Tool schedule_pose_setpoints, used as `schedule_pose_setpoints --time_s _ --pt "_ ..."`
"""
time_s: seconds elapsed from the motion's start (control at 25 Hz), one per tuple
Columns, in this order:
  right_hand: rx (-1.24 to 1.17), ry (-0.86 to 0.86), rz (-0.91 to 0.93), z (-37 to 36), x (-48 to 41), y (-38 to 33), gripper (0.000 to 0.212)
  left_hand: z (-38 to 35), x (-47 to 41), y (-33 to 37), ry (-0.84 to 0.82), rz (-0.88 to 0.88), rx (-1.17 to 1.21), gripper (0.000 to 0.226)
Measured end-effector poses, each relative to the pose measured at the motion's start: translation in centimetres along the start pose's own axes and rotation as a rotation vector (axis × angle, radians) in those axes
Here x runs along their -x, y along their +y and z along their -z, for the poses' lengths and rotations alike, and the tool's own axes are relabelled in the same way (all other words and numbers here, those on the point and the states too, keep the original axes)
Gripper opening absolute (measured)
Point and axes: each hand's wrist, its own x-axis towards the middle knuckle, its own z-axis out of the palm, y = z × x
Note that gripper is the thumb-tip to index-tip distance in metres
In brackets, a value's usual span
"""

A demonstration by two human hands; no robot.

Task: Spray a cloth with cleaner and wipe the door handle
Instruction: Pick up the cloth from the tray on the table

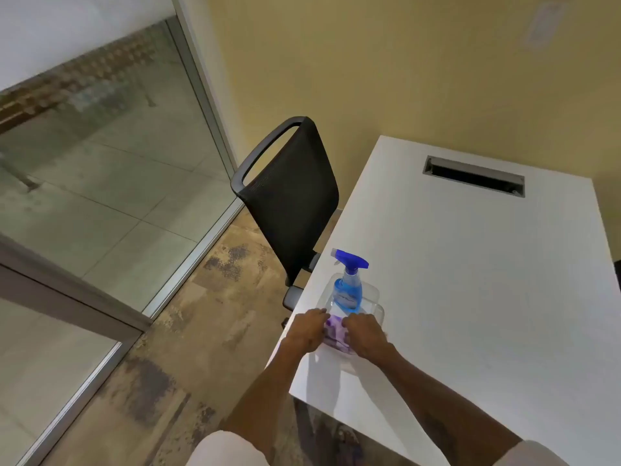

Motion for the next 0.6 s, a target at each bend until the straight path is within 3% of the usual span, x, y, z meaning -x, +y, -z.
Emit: schedule_pose_setpoints --time_s 0.32,0.6 --pt "0.123 -0.105 0.054 -2.2 -2.9 0.1 0.054 -3.2 -3.2 0.7 -0.155 0.235 0.16 0.041" --pt "0.079 -0.048 0.051 -3.5 -3.5 0.8 0.047 -4.1 -4.3 0.7 -0.07 0.138 0.043 0.032"
